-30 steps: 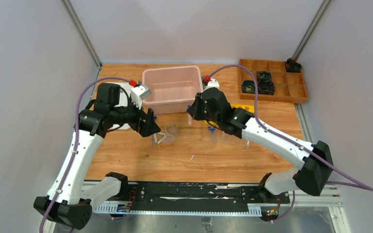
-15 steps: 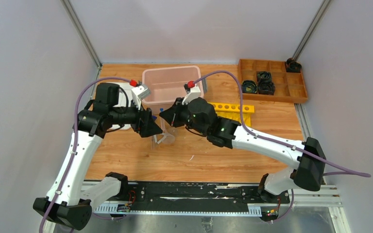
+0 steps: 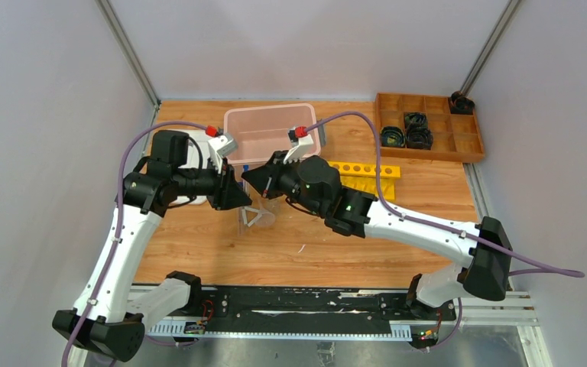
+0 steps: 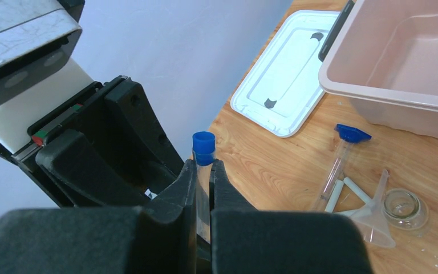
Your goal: Organize the chemistry lab equipment
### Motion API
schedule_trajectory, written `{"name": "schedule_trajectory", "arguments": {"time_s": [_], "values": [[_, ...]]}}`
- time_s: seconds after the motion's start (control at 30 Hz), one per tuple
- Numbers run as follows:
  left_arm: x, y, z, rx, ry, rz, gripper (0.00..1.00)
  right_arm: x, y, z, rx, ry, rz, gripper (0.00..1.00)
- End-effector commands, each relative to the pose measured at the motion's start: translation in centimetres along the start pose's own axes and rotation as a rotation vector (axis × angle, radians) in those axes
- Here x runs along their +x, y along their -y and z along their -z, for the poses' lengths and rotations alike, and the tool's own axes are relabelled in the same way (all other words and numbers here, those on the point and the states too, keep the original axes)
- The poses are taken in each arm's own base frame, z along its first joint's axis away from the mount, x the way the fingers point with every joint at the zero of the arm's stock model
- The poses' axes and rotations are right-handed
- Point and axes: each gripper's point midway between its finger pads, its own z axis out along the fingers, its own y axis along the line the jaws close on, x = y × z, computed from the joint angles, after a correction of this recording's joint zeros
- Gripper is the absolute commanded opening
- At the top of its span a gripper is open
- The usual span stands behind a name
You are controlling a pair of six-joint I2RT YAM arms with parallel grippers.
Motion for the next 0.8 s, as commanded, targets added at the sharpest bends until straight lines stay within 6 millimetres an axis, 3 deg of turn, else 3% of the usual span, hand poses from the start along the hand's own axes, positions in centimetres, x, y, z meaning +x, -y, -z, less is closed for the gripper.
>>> {"name": "schedule_trajectory", "arguments": {"time_s": [0.0,0.07,0.17,0.23,0.3,0.47,0.77], "values": [[-1.0,0.3,0.3,0.002,0.019,-0.049,0.22,-1.5,-1.7,0.3,-0.040,0.067,0.012,0.00],[-0.9,0.1,0.3,-0.008,0.017,-0.057,0.14,-1.7,-1.4,0.3,-0.018,0.070,0.020,0.06],[-0.7,-0.1,0.3,-0.012,0.015,-0.086,0.08,-2.0,-0.3,0.3,0.058,0.044,0.037,0.37],[-0.4,-0.2,0.4,-0.016,0.015,-0.122,0.06,-1.9,0.6,0.1,0.107,-0.023,0.048,0.47],[-0.2,-0.2,0.6,-0.026,0.019,-0.170,0.05,-0.9,1.6,0.2,0.148,-0.132,0.061,0.49],[0.2,-0.4,1.1,-0.056,0.025,-0.258,0.00,0.3,1.2,-0.3,0.109,-0.288,0.083,0.49],[0.5,-1.3,1.5,-0.118,0.017,-0.298,0.00,0.1,-0.2,0.4,0.026,-0.362,0.087,0.43]]}}
